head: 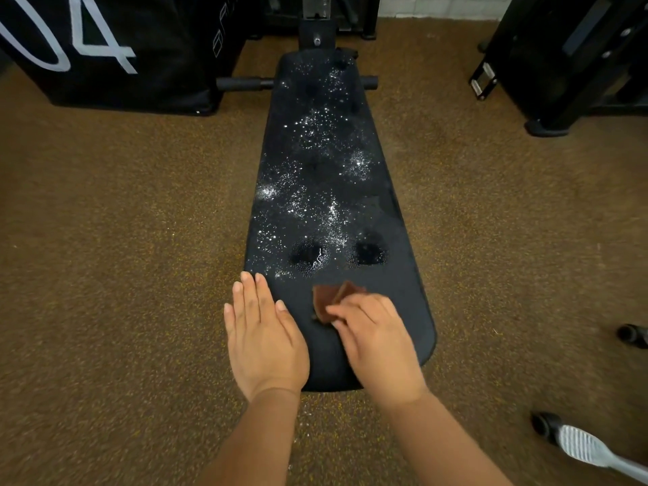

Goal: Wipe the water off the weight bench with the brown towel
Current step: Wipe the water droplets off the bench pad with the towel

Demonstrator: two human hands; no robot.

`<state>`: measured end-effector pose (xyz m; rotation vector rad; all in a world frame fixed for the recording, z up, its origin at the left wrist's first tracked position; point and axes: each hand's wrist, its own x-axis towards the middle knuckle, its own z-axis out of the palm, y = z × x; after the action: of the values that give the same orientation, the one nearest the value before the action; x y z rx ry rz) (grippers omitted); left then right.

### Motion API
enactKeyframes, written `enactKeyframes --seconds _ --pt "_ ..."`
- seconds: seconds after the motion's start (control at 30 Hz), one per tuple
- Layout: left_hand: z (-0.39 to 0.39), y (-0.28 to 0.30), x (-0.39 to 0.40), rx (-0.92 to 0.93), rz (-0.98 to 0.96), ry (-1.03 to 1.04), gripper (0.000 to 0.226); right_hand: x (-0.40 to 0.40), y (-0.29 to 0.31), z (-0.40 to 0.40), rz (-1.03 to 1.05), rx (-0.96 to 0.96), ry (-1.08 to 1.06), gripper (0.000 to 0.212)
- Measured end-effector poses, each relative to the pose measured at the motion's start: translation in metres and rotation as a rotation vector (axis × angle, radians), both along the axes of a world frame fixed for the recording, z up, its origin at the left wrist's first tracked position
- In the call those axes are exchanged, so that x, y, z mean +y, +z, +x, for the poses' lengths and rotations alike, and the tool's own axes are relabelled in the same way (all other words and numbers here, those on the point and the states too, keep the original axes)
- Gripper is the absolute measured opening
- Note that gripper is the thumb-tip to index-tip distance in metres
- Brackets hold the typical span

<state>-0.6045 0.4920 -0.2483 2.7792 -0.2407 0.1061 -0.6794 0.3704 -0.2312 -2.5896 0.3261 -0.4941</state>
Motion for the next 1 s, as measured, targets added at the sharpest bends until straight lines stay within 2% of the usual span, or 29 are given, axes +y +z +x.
enactKeyframes --seconds 0.1,0.2,0.27,0.37,0.47,0.57,0.63,0.7,0.77,0.9,1.0 --pt "-0.001 0.001 0.000 0.002 0.003 -0.003 0.056 -0.044 0.004 -0.034 -0.070 0.044 -0.041 0.022" --pt "0.000 0.001 -0.001 0.003 0.000 0.008 0.056 -0.084 0.004 -0.028 -0.072 0.093 -0.312 0.016" --pt "0.000 0.001 -0.001 0.005 -0.002 0.007 0.056 -0.076 0.001 -0.003 -0.020 0.072 -0.393 0.016" --pt "0.000 0.000 -0.001 0.008 0.003 0.002 0.057 -0.028 0.002 0.017 -0.011 0.000 -0.188 0.014" --pt "0.000 0.002 0.000 0.008 0.006 -0.001 0.057 -0.016 0.004 -0.015 -0.003 0.030 0.036 0.022" --pt "-0.001 0.003 -0.001 0.010 0.005 -0.002 0.056 -0.050 0.006 -0.038 -0.065 0.048 0.004 0.018" --pt "-0.001 0.002 -0.001 0.006 -0.009 0.004 0.056 -0.066 0.004 -0.028 -0.092 0.049 -0.117 0.017" --pt "0.000 0.002 -0.001 0.003 -0.024 0.007 0.056 -0.059 0.000 -0.003 -0.031 0.030 -0.294 0.017" --pt "0.000 0.002 -0.001 0.007 -0.039 0.004 0.056 -0.033 -0.001 0.028 0.051 -0.026 -0.376 0.018" --pt "0.002 0.000 0.001 0.009 -0.078 -0.002 0.057 0.031 0.001 0.056 0.116 -0.019 -0.157 0.023" --pt "0.001 0.002 0.001 0.014 -0.089 -0.006 0.057 0.019 0.008 0.042 0.309 0.016 -0.021 0.041"
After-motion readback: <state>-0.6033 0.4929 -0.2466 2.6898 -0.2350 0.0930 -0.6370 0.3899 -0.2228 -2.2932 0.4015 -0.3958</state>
